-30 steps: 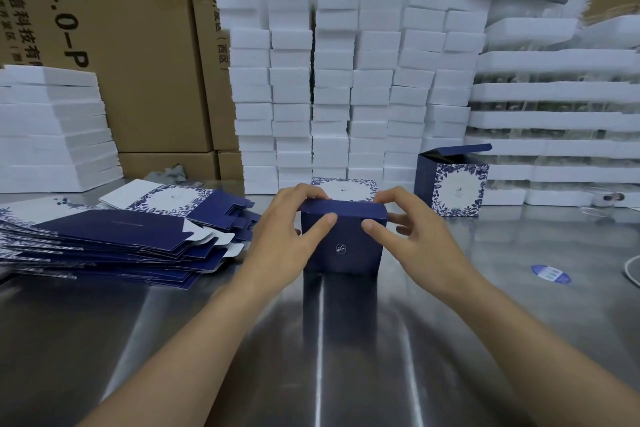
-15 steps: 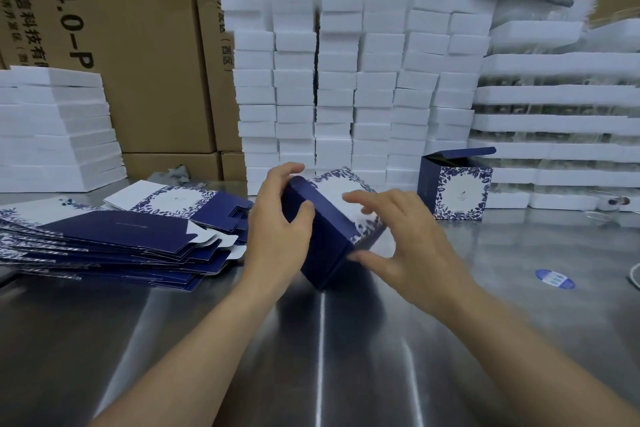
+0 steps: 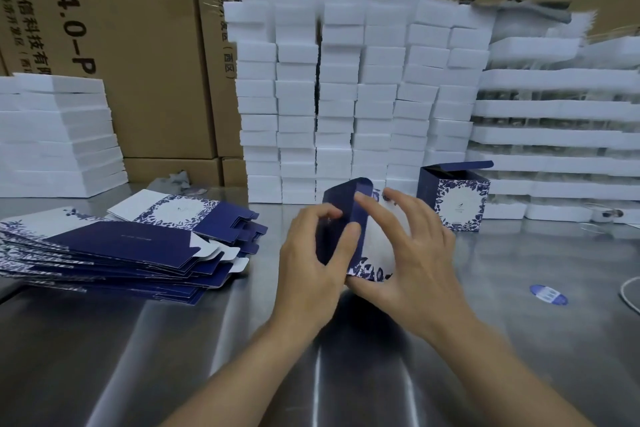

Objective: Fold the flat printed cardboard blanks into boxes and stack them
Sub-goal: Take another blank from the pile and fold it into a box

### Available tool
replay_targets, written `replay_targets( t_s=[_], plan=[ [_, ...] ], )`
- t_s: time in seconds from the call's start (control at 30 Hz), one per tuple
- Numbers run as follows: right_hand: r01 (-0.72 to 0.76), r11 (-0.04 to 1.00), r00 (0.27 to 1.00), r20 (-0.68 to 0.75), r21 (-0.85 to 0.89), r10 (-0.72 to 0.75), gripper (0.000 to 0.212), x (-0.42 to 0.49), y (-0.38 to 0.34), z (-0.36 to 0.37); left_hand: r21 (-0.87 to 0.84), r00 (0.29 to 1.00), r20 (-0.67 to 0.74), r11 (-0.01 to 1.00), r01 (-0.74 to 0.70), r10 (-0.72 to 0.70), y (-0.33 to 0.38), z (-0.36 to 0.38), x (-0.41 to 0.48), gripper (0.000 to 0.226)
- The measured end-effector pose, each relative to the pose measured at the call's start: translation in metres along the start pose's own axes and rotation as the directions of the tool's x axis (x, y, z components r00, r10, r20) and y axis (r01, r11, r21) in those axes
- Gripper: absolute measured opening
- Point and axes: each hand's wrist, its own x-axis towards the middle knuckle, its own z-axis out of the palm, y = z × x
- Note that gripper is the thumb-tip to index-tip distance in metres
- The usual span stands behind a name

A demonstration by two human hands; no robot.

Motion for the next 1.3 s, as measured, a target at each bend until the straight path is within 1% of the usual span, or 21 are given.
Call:
replay_targets(
  t_s=[0.07,0.13,0.23,0.37,0.43,0.5,0.53,0.63,0.7,0.8,0.87,0.97,1.07,1.3],
  plan=[
    [-0.095,0.995,0.995,-0.039,0.025,0.095,0.093,0.001,0.002,0.001,0.083,0.991,0.098,0.992,-0.097,0.089,-0.001,-0.001,-0.001,0.036],
    [-0.184,0.981,0.982,-0.042,0.06,0.186,0.092,0.0,0.007,0.002,0.122,0.969,0.226,0.983,-0.135,0.105,0.0,0.0,-0.002,0.047],
    [-0.267,0.955,0.963,0.065,0.127,0.261,0.095,-0.004,0.016,0.006,0.182,0.941,0.329,0.972,-0.146,0.079,-0.003,0.003,-0.003,0.05],
    [-0.306,0.936,0.94,0.209,0.174,0.269,0.098,-0.008,0.034,0.008,0.24,0.9,0.425,0.947,-0.215,0.097,-0.012,0.006,0.002,0.053],
    [-0.365,0.904,0.918,0.249,0.221,0.309,0.103,-0.011,0.042,0.008,0.253,0.895,0.43,0.936,-0.246,0.119,-0.018,0.006,0.002,0.056],
    [-0.43,0.848,0.894,0.273,0.31,0.354,0.107,-0.015,0.043,0.008,0.274,0.915,0.385,0.932,-0.239,0.122,-0.023,0.003,0.0,0.06],
    [-0.442,0.832,0.893,0.252,0.334,0.373,0.107,-0.015,0.043,0.008,0.289,0.931,0.348,0.932,-0.218,0.11,-0.025,0.001,0.0,0.061],
    [-0.45,0.833,0.891,0.094,0.323,0.445,0.104,0.007,0.046,-0.002,0.32,0.961,0.274,0.94,-0.119,0.028,-0.034,-0.003,0.002,0.059],
    [-0.47,0.821,0.864,-0.021,0.322,0.503,0.102,0.043,0.059,-0.018,0.336,0.955,0.296,0.938,-0.081,-0.024,-0.04,-0.003,0.001,0.057],
    [-0.499,0.821,0.822,-0.15,0.277,0.55,0.101,0.106,0.087,-0.049,0.378,0.932,0.359,0.921,-0.094,-0.052,-0.044,-0.002,-0.001,0.056],
    [-0.532,0.817,0.797,-0.193,0.223,0.572,0.102,0.139,0.105,-0.065,0.393,0.934,0.355,0.913,-0.109,-0.042,-0.044,-0.001,-0.001,0.056],
    [-0.608,0.783,0.765,-0.168,0.13,0.622,0.101,0.168,0.131,-0.072,0.406,0.938,0.344,0.909,-0.098,-0.052,-0.045,-0.001,0.0,0.058],
    [-0.654,0.756,0.747,-0.131,0.034,0.652,0.104,0.178,0.153,-0.062,0.412,0.932,0.36,0.904,-0.113,-0.048,-0.048,-0.001,0.0,0.061],
    [-0.711,0.697,0.703,-0.058,-0.087,0.709,0.107,0.162,0.203,-0.023,0.406,0.94,0.341,0.907,-0.115,-0.034,-0.053,0.001,-0.001,0.067]
  ],
)
